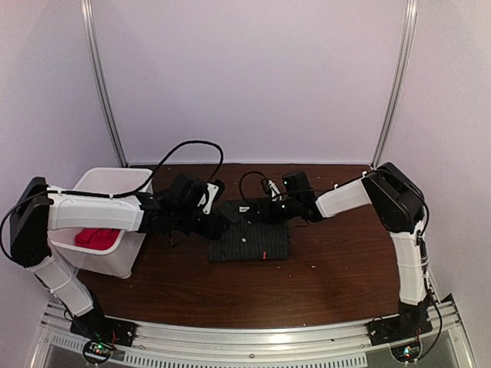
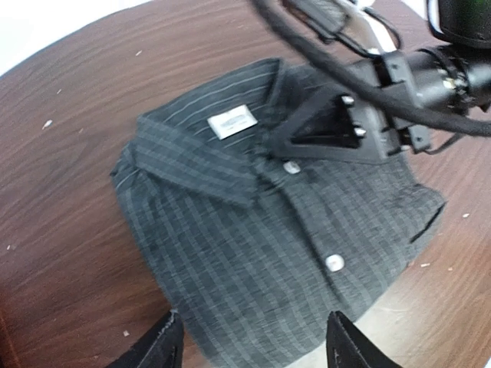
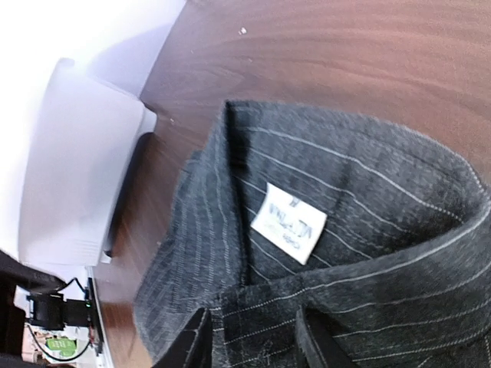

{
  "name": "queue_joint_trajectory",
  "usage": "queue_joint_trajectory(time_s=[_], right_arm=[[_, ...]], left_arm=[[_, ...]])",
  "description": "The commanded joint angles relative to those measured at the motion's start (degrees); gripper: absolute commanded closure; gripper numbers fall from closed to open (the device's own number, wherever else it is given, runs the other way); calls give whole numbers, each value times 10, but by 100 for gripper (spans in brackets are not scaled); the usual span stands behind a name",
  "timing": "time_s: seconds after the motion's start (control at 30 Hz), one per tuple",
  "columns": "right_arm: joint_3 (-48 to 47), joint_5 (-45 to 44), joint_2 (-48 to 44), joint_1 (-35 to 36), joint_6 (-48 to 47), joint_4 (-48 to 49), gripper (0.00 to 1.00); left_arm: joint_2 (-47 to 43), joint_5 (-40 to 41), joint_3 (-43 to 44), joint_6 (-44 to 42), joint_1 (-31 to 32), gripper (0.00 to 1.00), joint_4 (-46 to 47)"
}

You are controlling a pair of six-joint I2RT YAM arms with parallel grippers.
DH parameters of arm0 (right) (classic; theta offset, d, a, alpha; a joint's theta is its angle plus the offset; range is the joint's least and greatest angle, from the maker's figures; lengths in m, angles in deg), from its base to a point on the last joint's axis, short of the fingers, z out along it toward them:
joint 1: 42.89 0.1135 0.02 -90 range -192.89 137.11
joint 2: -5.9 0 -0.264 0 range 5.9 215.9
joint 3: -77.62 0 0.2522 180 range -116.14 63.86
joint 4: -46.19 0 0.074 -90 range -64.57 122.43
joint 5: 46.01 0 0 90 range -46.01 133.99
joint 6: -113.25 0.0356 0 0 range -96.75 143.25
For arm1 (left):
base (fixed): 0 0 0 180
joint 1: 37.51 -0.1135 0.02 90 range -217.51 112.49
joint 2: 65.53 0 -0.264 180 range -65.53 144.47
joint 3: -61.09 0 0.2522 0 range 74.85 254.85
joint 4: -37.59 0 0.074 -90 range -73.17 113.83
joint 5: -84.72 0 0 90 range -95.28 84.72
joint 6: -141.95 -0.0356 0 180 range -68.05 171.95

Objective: Fold and stack the mixed laundry pile
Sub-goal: Move the square-folded shirt to the center of the board, then move the square-folded shirt to the corner of the board.

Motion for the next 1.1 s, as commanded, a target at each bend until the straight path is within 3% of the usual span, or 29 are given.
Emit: queue_joint_trajectory(time_s=[0.0, 0.17, 0.3, 0.53, 0.73, 0.93, 1.07], right_arm=[[-20, 33, -88, -15, 0, -1, 59], [-1, 50, -217, -40, -41, -75, 53], [72, 51, -315, -80, -43, -93, 52], [177, 38, -448, -128, -83, -153, 50], [243, 28, -524, -148, -88, -173, 49], [273, 12, -574, -153, -83, -194, 49], [287, 6, -591, -155, -76, -193, 49]], left_arm=[[22, 23, 23, 13, 33, 36, 9], [96, 82, 82, 58, 96, 33, 1], [169, 126, 175, 114, 135, 32, -48], [287, 145, 267, 223, 132, 36, -133], [363, 130, 329, 159, 61, 36, -160], [403, 69, 340, 90, -30, 37, -102], [451, 39, 426, -3, -77, 34, -105]])
